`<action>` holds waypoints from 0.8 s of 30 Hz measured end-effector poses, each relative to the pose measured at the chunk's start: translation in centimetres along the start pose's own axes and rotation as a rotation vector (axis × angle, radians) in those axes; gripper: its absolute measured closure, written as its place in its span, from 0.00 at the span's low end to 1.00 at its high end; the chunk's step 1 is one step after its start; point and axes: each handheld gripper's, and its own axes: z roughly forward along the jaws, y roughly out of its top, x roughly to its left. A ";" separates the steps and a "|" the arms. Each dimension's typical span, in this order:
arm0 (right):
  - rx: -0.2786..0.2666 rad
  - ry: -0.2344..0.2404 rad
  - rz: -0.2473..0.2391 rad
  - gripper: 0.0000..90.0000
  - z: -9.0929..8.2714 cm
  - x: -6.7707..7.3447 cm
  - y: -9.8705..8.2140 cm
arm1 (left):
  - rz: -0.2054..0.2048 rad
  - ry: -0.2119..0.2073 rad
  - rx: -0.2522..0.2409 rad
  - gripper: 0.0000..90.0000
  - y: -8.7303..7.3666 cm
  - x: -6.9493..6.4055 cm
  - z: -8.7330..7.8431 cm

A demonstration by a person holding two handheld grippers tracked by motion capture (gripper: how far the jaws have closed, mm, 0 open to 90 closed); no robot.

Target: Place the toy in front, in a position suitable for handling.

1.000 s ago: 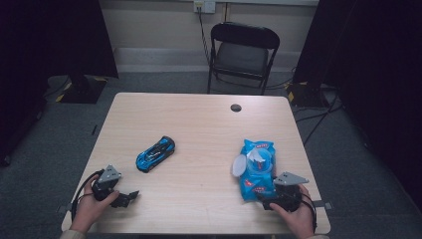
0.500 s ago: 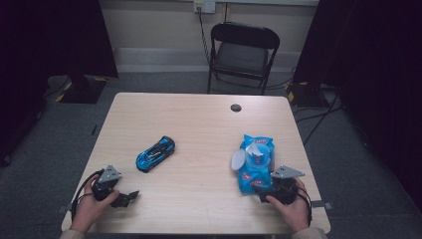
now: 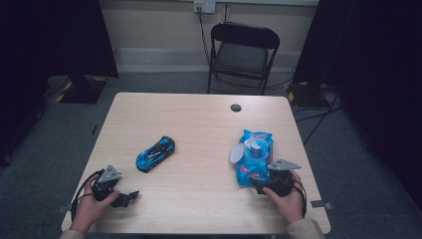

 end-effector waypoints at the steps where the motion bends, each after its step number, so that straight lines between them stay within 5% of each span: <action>1: 0.000 -0.001 0.001 0.12 0.1 0.0 0.1 | 0.000 0.000 0.000 0.00 0.0 0.0 0.0; 24: -0.016 -0.023 0.043 0.12 2.8 -1.7 2.1 | 0.000 0.000 0.000 0.00 0.0 0.0 0.0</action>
